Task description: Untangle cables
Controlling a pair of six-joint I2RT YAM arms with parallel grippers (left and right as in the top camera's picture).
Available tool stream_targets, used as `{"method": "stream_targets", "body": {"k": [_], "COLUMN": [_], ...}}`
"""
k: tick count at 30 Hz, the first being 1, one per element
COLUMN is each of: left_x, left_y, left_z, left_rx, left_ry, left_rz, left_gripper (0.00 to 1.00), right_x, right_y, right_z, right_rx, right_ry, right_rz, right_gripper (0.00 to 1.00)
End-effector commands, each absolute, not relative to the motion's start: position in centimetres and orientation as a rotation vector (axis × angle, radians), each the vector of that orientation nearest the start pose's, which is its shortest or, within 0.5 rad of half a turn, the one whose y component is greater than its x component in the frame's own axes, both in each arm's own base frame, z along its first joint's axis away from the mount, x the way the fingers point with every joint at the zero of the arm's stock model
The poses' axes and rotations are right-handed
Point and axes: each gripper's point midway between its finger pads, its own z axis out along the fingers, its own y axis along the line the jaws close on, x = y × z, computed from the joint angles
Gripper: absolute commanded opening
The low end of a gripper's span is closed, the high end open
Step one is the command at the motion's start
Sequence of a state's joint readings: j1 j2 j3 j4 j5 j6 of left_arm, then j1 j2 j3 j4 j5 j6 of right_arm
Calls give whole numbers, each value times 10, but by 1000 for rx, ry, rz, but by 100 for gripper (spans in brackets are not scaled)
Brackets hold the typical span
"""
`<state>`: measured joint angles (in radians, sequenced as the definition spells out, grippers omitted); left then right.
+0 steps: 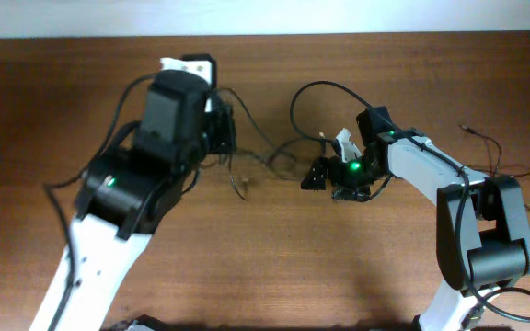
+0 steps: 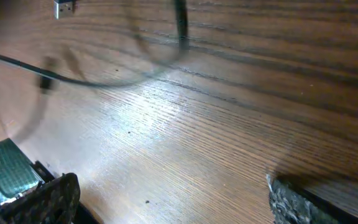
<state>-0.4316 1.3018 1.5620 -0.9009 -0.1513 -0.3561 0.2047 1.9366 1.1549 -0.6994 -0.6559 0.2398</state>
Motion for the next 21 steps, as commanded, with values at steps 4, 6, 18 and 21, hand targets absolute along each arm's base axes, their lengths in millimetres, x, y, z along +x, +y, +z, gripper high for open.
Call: {"method": "stream_targets", "body": {"k": [4, 6, 18, 21], "left_x": [326, 323, 323, 323], "left_y": [-79, -81, -103, -105], "left_z": [357, 332, 284, 280], "left_rx": [-123, -92, -151, -170], "left_ry": [2171, 2277, 2506, 2548], "left_rz": [-28, 9, -219, -366], "left_gripper": [0, 0, 0, 0], "right_x": [289, 289, 250, 255], "right_y": [146, 146, 225, 234], "right_z": [-35, -35, 74, 101], "right_rx": [74, 74, 196, 202], "right_ry": [3228, 3227, 2916, 2727], "right_rz": [764, 765, 2076, 2315], "right_gripper": [98, 98, 80, 77]}}
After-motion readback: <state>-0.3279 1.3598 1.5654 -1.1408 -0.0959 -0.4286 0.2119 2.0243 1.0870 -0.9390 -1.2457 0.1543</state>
